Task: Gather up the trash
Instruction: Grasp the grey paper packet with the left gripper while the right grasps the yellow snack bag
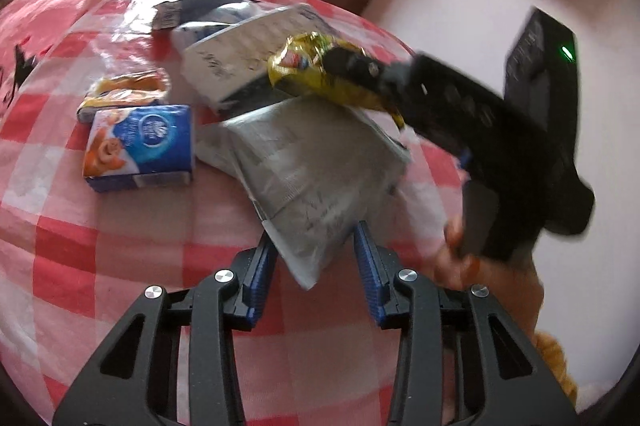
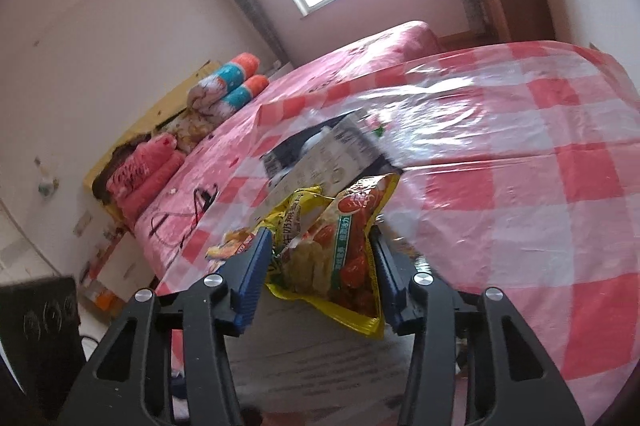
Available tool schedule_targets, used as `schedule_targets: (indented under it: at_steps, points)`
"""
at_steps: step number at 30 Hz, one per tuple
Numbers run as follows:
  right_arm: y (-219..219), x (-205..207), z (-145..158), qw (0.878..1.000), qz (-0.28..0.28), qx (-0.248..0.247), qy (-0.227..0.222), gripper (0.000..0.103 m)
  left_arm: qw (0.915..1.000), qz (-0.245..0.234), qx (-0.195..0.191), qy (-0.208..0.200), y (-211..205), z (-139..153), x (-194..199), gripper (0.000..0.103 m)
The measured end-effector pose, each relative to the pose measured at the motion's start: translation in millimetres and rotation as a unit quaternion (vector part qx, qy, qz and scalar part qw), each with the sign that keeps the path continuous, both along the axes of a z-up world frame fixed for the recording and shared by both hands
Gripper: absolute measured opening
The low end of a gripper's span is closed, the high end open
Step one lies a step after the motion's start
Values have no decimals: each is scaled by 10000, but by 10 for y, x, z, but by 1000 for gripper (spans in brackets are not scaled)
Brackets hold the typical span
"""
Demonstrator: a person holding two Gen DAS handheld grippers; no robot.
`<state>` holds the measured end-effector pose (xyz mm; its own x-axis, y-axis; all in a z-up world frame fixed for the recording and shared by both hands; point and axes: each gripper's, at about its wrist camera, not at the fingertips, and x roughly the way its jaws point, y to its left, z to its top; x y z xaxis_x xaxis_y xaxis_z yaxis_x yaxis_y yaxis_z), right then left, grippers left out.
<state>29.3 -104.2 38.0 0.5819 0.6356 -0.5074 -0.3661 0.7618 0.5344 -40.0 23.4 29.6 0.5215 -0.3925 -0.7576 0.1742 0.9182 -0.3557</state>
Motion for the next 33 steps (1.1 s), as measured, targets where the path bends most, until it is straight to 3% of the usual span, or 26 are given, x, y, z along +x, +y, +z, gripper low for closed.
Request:
schedule_targets:
  at_steps: [1,2,4,5,6,10,13,15,18,23,27,33]
  points:
    - [-83,10,-7,9999,-98,96,36,38,9999,-84,124,-24,-24,22,-29,41]
    - [-142,17,-9,9997,-149,155,64,37,9996,-149,246,-62,-35,50,-56,44]
    - [-275,36,-18,9991,-267,296,122,37,9975,-266,616,-229,-45,145,-117,62]
    - [-313,40,-18,9990,-311,310,129,37,9954,-295,830,-387,-47,207,-148,77]
    - [-348,44,-17,9988,-348,323,136,37,9932,-321,991,-511,-54,250,-163,83]
    - [-433,40,-22,9982,-388,431,171,37,9735,-753,1926,-976,-215,399,-146,94]
    - [-465,21,-11,9981,-371,463,155,37,9540,-1180,2513,-1131,-387,355,-21,94]
    - [-460,24,-14,9981,-358,478,182,37,9420,-1484,2805,-1088,-498,263,108,94]
    - [-503,4,-33,9976,-366,537,239,37,9347,-1607,3001,-1024,-586,167,241,94]
    - [-597,16,-57,9958,-359,785,319,37,9397,-1708,2828,-882,-622,79,460,93]
    - [-610,22,-83,9945,-279,939,377,37,9536,-1580,2434,-797,-568,77,556,85]
    - [-603,13,-107,9936,-219,1027,410,37,9635,-1398,2150,-767,-521,95,523,72]
